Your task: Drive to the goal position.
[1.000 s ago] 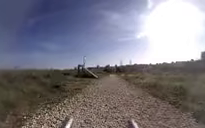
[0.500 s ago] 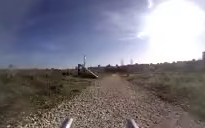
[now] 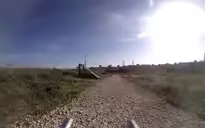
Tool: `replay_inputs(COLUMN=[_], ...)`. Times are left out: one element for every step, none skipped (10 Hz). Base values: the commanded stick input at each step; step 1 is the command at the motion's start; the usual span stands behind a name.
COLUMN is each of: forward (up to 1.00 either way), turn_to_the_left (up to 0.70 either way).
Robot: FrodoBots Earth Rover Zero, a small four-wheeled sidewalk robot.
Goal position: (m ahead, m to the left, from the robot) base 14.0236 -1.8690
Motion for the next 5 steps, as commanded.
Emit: replay_inputs(forward=[0.5, 0.5, 0.5, 0.5, 0.5], turn_to_the_left=[0.0, 0.0, 0.0, 0.0, 0.0])
